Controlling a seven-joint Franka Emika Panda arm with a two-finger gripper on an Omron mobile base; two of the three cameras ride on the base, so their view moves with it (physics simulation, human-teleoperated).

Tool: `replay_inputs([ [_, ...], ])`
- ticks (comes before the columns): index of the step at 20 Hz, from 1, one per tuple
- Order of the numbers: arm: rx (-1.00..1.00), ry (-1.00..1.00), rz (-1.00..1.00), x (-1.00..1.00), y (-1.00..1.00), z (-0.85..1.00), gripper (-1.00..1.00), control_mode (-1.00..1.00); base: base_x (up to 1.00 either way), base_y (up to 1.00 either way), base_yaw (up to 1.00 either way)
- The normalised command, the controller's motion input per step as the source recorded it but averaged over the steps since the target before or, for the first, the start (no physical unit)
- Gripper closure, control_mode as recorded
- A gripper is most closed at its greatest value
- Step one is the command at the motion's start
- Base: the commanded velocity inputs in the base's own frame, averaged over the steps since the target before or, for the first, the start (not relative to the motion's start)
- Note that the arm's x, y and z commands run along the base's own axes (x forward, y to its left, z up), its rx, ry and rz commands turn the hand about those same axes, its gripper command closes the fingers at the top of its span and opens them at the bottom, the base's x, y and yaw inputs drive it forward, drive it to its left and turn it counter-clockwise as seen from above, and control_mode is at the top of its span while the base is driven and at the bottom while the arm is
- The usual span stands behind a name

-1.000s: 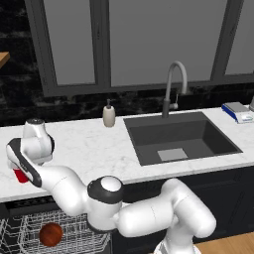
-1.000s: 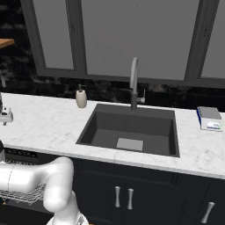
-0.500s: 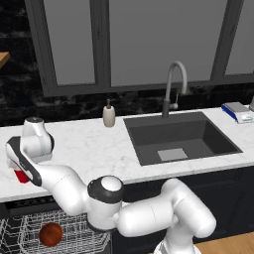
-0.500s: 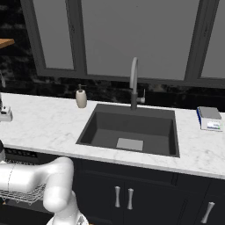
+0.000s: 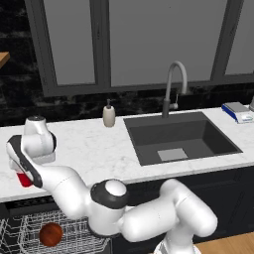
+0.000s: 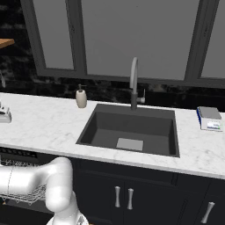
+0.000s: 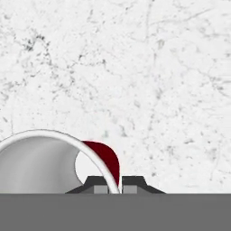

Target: Pick up the cup and bowl from the counter, place them in the dishwasher, and close the dishwasher door.

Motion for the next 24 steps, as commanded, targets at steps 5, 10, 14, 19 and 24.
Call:
replay_inputs([
  [5,0.05,-0.07,-0.11,-0.61,-0.69,0.00,1.00,-1.00,0.00,0.00,0.00],
  [10,0.09,-0.11,-0.08,-0.84,-0.75,0.00,1.00,-1.00,0.00,0.00,0.00],
  [14,0.07,-0.12,-0.04,-0.87,-0.66,0.00,1.00,-1.00,0.00,0.00,0.00],
  [19,0.04,-0.09,-0.02,-0.79,-0.54,-0.05,1.00,-1.00,0.00,0.00,0.00],
  [24,-0.03,-0.06,-0.05,-0.43,-0.30,-0.52,1.00,-1.00,0.00,0.00,0.00],
])
